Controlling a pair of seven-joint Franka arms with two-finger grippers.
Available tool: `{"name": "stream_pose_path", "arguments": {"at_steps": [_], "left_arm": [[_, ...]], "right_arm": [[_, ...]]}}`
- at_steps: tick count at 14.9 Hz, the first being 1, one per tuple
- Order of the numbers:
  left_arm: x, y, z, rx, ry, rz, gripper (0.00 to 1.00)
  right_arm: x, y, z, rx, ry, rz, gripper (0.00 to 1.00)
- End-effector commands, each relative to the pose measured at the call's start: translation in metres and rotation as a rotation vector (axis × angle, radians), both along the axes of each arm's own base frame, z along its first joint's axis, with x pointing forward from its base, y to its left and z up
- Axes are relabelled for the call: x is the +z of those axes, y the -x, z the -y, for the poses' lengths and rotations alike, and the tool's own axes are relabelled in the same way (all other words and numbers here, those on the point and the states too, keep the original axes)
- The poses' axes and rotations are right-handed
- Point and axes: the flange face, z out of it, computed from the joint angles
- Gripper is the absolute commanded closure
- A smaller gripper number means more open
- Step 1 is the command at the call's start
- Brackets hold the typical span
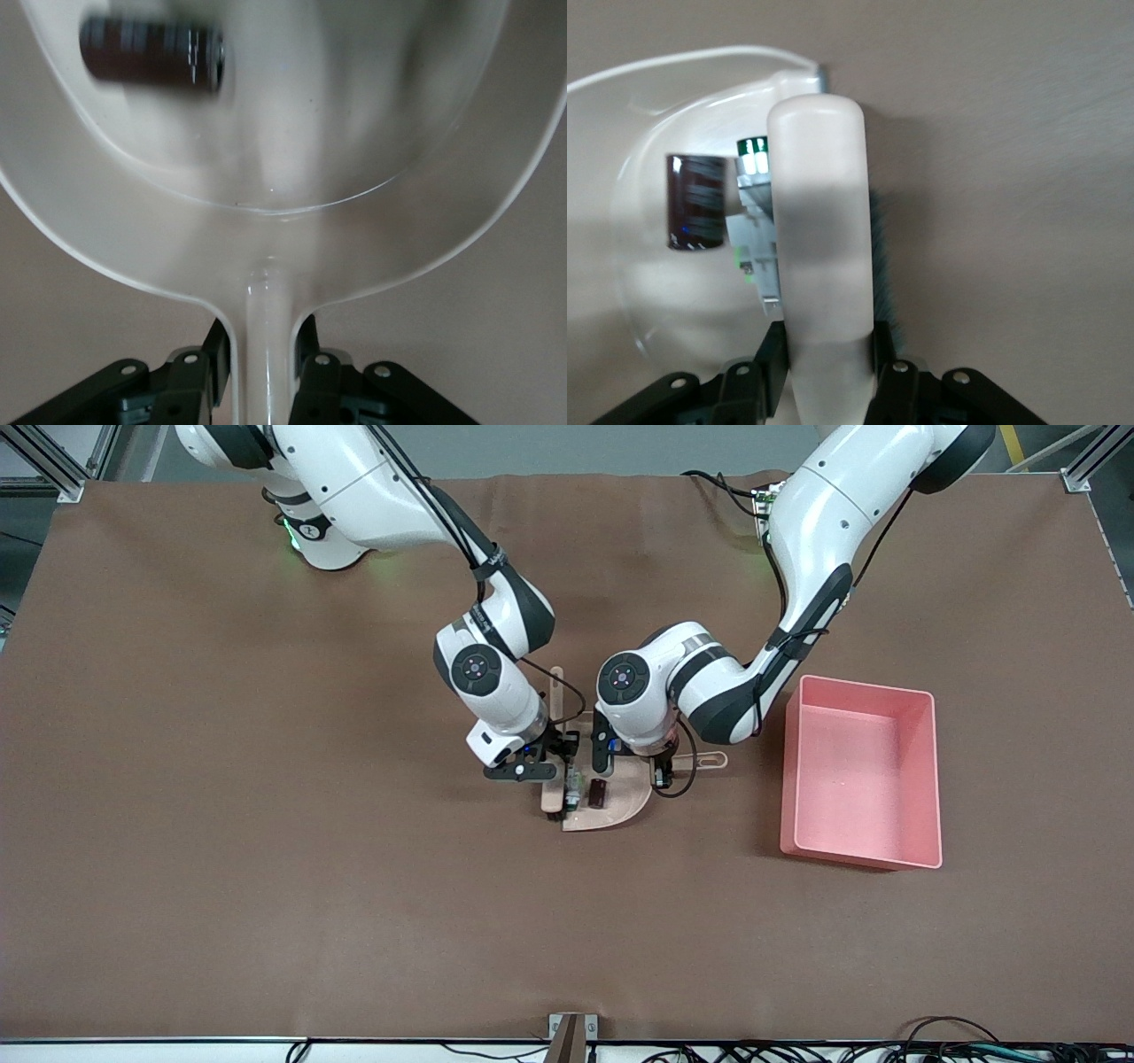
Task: Clean e-waste and dump in bin
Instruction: 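Sweep the electronic parts with the brush into the dustpan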
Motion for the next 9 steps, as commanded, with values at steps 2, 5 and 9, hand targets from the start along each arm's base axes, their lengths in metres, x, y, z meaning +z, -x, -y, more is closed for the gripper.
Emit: {"name": "stream_pose_path", "arguments": {"at_steps": [2,5,9], "left_arm": [[-0.007,-0.005,0.002,-0.001,-0.010,0.005,0.99],[-0.009,-0.004,0.001,-0.007,-0.013,-0.001,0.99],[-0.008,-0.007,-0.001,-0.002,0.005,0.010,0.99]], "right_arm": [[0.001,0.008,-0.022,-0.028,-0.052,-0.030,0.99],[0.003,0.011,-0.028,-0.039,-0.070,-0.040,0.99],[0.006,0.000,-0.015,-0.033,-0.065,-0.036,0.99]]}}
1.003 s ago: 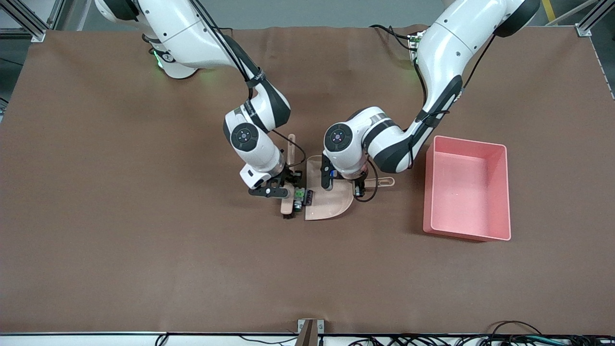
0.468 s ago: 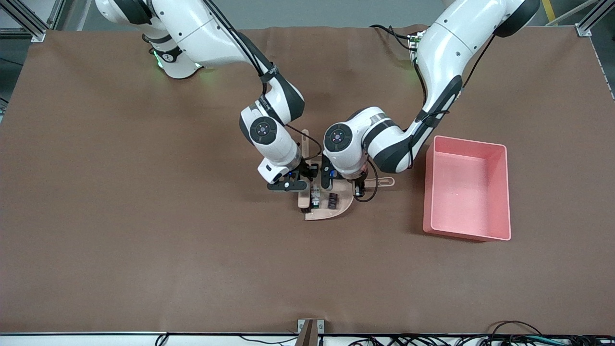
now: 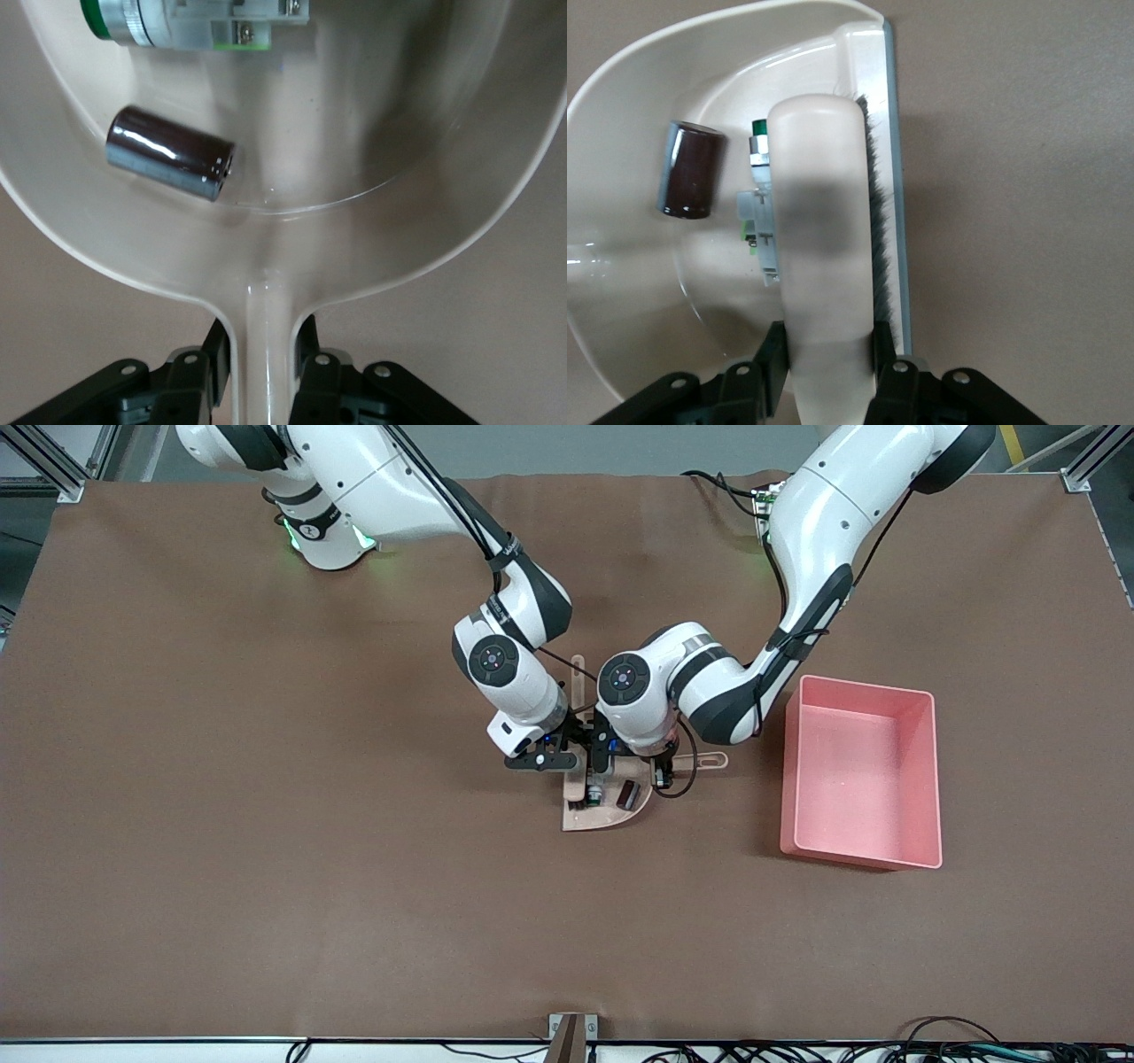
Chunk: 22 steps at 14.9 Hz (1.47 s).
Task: Clean e-waste and dump in bin
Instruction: 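Sweep the electronic parts with the brush into the dustpan, then lift the dustpan with the left gripper while the right gripper withdraws the brush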
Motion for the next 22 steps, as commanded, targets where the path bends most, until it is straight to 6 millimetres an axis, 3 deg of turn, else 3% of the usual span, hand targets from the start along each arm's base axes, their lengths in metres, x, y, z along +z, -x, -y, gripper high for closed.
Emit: {"name": "stream_pose_path", "arguments": {"at_steps": [1,3,6,8,10,13,17,19,22], "left_arm": [[-0.008,-0.007,0.002,-0.011,0.018,0.017,0.99],[-0.011,-0.009,0.003,-0.016,0.054,0.032,0.99],[-0.010,-0.014,0.003,-0.014,0.101,0.062,1.00],[-0.017,-0.020,-0.005,-0.008,0.147,0.079,1.00],[-0.017,-0.019,-0.001,-0.006,0.167,0.088,1.00],[-0.001,-0.024,0.001,-0.020,0.173,0.108,1.00],[0.035,-0.036,-0.004,-0.003,0.155,0.132,1.00],[0.052,-0.046,-0.013,0.003,0.169,0.148,1.00],[0.080,-0.050,-0.024,0.024,0.160,0.157,1.00]], "right_arm": [[0.001,-0.020,0.019,-0.026,-0.009,-0.022,0.99],[0.003,-0.034,0.047,0.006,0.020,-0.084,0.99],[0.024,-0.063,0.094,0.023,0.021,-0.116,0.99],[0.044,-0.083,0.132,0.025,0.020,-0.122,0.99],[0.070,-0.095,0.164,-0.006,0.034,-0.132,0.99],[0.107,-0.111,0.235,0.002,0.203,-0.078,0.98],[0.117,-0.106,0.313,0.008,0.297,-0.059,0.98],[0.108,-0.099,0.362,-0.010,0.298,-0.086,0.98],[0.081,-0.064,0.426,0.019,0.284,-0.040,0.98]]}}
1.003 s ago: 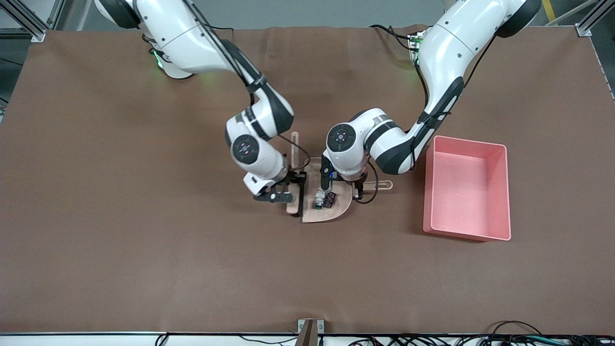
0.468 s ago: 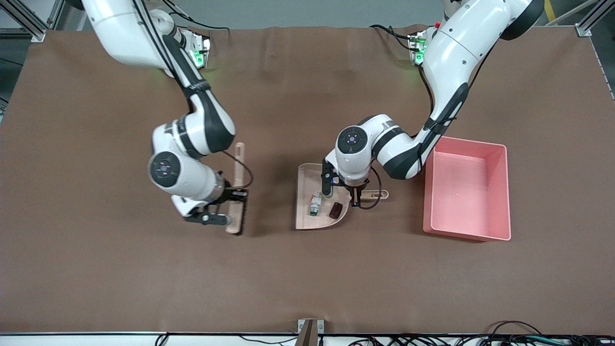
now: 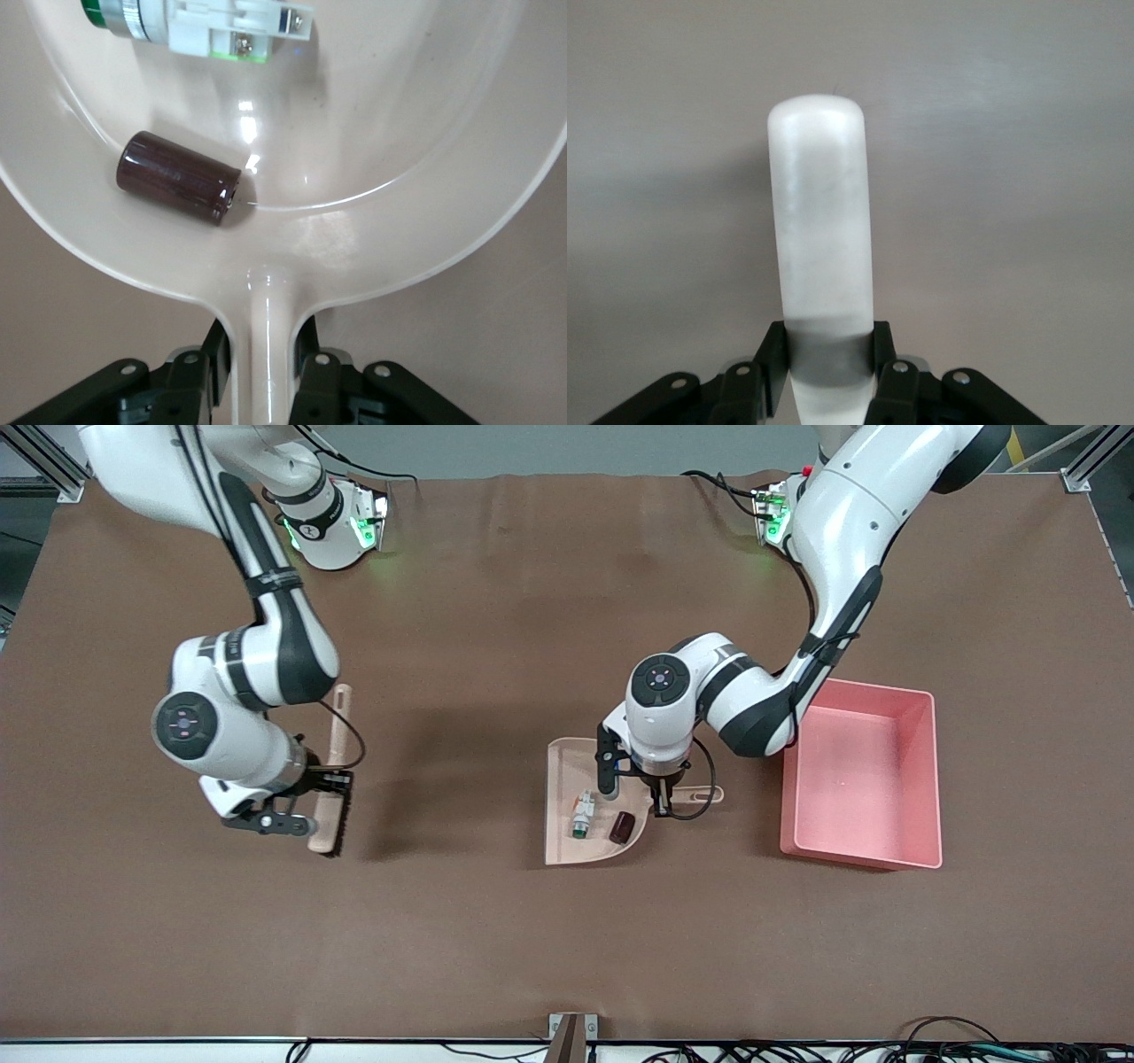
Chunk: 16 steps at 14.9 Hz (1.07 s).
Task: Clean e-waste and dump in bin
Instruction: 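Lift the dustpan with the left gripper while the right gripper withdraws the brush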
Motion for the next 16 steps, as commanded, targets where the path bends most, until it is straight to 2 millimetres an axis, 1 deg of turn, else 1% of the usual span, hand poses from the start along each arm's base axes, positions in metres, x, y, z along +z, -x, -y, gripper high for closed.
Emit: {"name": "stream_pose_path", "arguments": {"at_steps": [1,2,4,6,7,9,11,12,13,14,15,16], "left_arm": [[0.038,0.000,-0.009,0.007,-0.028,0.007,1.00],[0.048,-0.003,-0.015,0.021,-0.039,0.012,1.00],[0.077,-0.007,-0.032,0.049,-0.061,0.029,1.00],[0.099,-0.020,-0.064,0.085,-0.080,0.037,1.00],[0.108,-0.029,-0.083,0.101,-0.078,0.045,1.00],[0.127,-0.044,-0.125,0.165,-0.020,0.012,0.99],[0.135,-0.049,-0.167,0.199,-0.017,-0.035,0.99],[0.141,-0.051,-0.193,0.206,-0.026,-0.056,0.98],[0.147,-0.052,-0.213,0.205,-0.039,-0.077,0.98],[0.150,-0.056,-0.239,0.179,-0.052,-0.094,0.98],[0.154,-0.057,-0.266,0.141,-0.068,-0.103,0.98],[0.161,-0.056,-0.289,0.125,-0.086,-0.104,0.98]], "right_arm": [[-0.021,0.053,0.058,0.042,-0.004,0.044,0.98],[-0.033,0.061,0.076,0.051,-0.003,0.064,0.98],[-0.047,0.071,0.097,0.030,0.001,0.079,0.98],[-0.060,0.083,0.110,0.007,0.004,0.081,0.98],[-0.068,0.090,0.114,0.001,0.007,0.097,0.98],[-0.075,0.096,0.111,0.005,0.009,0.106,0.98],[-0.078,0.096,0.111,0.008,0.009,0.104,0.97],[-0.077,0.095,0.112,0.004,0.010,0.113,0.95],[-0.076,0.094,0.111,0.006,0.010,0.118,0.91],[-0.077,0.095,0.110,0.009,0.009,0.114,0.84],[-0.076,0.094,0.110,0.008,0.009,0.110,0.72],[-0.077,0.094,0.111,-0.002,0.009,0.109,0.59]]}}
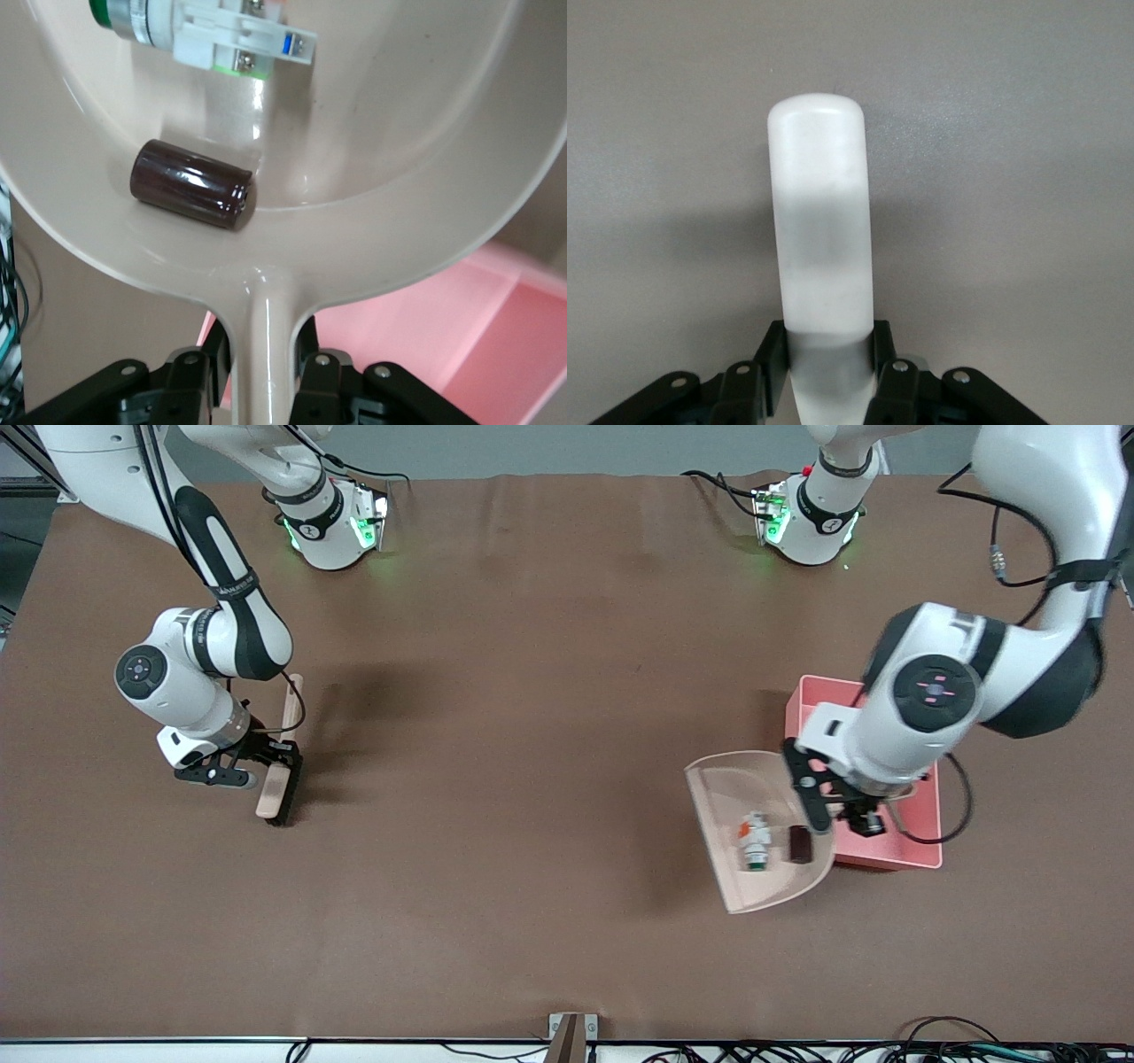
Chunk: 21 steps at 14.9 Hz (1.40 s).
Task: Clean e-waste and dump in bin
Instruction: 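Carry the dustpan over the pink bin while the right gripper drops the brush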
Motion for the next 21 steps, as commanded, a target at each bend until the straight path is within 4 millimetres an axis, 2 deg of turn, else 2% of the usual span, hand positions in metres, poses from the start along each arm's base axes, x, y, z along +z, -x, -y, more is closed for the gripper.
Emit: {"name": "stream_pose_path", "arguments": {"at_steps": [1,2,3,5,6,7,8,9,11,13,15,17,19,21], "left_arm": [[0.024,0.013,-0.057,-0.055,-0.042,-0.016,0.98],[0.026,0.012,-0.079,-0.061,-0.046,-0.023,0.98],[0.029,0.012,-0.095,-0.074,-0.054,-0.022,0.98],[0.031,0.017,-0.135,-0.089,-0.116,0.005,0.98],[0.024,0.020,-0.150,-0.104,-0.154,0.007,0.98],[0.018,0.025,-0.167,-0.096,-0.170,0.012,0.98],[0.009,0.032,-0.179,-0.092,-0.176,0.018,0.98],[0.001,0.039,-0.184,-0.106,-0.202,0.012,0.98],[-0.022,0.051,-0.192,-0.180,-0.322,-0.026,0.98],[-0.040,0.060,-0.193,-0.219,-0.376,-0.063,0.98],[-0.053,0.062,-0.194,-0.231,-0.405,-0.080,0.99],[-0.061,0.065,-0.189,-0.193,-0.496,-0.097,0.99],[-0.062,0.069,-0.156,-0.185,-0.606,-0.116,0.99],[-0.057,0.068,-0.137,-0.197,-0.648,-0.110,0.99]], "right_arm": [[0.011,0.006,0.002,0.001,0.004,0.016,0.47],[0.011,0.007,0.002,0.001,0.004,0.015,0.42],[0.013,0.005,0.002,0.001,0.004,0.019,0.32],[0.021,-0.004,0.002,0.009,0.005,0.041,0.20],[0.030,-0.013,0.003,0.009,0.006,0.062,0.08],[0.036,-0.018,0.003,0.011,0.005,0.061,0.00],[0.051,-0.026,0.004,0.011,0.002,0.061,0.00],[0.073,-0.034,0.002,0.017,-0.002,0.052,0.00],[0.134,-0.051,-0.005,0.028,-0.017,-0.010,0.00],[0.194,-0.056,0.000,0.026,-0.025,-0.030,0.00],[0.245,-0.040,0.005,0.021,-0.031,-0.009,0.00],[0.283,-0.024,0.008,0.052,-0.023,0.022,0.00],[0.321,-0.011,0.009,0.081,-0.018,0.043,0.00],[0.366,-0.009,0.004,0.095,-0.015,0.025,0.00]]}}
